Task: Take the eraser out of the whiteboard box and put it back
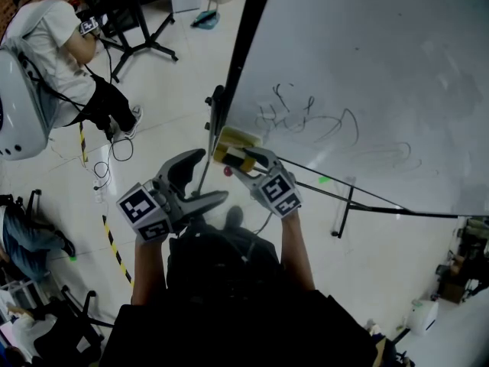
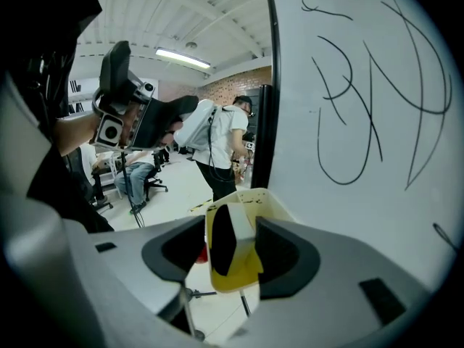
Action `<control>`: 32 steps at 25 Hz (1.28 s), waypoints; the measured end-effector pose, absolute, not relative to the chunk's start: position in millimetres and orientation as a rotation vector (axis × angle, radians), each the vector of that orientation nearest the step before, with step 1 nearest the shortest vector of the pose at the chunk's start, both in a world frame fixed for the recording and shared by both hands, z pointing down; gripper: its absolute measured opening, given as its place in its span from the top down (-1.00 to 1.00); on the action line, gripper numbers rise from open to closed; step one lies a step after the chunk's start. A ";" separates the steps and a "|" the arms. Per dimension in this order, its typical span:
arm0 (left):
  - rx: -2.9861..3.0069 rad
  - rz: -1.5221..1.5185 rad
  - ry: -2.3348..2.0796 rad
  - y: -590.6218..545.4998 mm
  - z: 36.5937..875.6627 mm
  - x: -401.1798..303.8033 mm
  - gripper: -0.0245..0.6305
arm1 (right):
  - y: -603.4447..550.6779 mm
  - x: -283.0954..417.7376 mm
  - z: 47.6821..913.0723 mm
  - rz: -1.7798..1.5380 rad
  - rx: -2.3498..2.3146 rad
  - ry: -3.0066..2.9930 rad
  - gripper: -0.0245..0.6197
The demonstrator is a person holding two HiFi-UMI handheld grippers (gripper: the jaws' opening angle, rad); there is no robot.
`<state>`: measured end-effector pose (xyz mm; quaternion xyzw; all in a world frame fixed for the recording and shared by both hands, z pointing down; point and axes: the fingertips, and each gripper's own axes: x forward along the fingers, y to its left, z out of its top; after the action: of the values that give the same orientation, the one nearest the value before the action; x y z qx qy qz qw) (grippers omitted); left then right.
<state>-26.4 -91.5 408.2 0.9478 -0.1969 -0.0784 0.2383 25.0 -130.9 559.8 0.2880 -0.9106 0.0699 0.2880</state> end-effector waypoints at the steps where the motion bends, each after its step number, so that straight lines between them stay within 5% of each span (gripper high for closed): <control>1: 2.596 -0.215 -0.539 -91.4 408.5 -26.3 -0.39 | -130.1 25.1 560.1 0.183 0.767 -2.430 0.17; 32: 2.614 -0.208 -0.539 -85.2 399.8 -24.9 -0.39 | -128.8 36.6 503.0 0.114 0.852 -2.562 0.43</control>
<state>-24.9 -85.2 399.8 0.9502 -0.1959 -0.0758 0.2304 36.6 -128.8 503.0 0.3078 -0.9253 0.0411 0.2178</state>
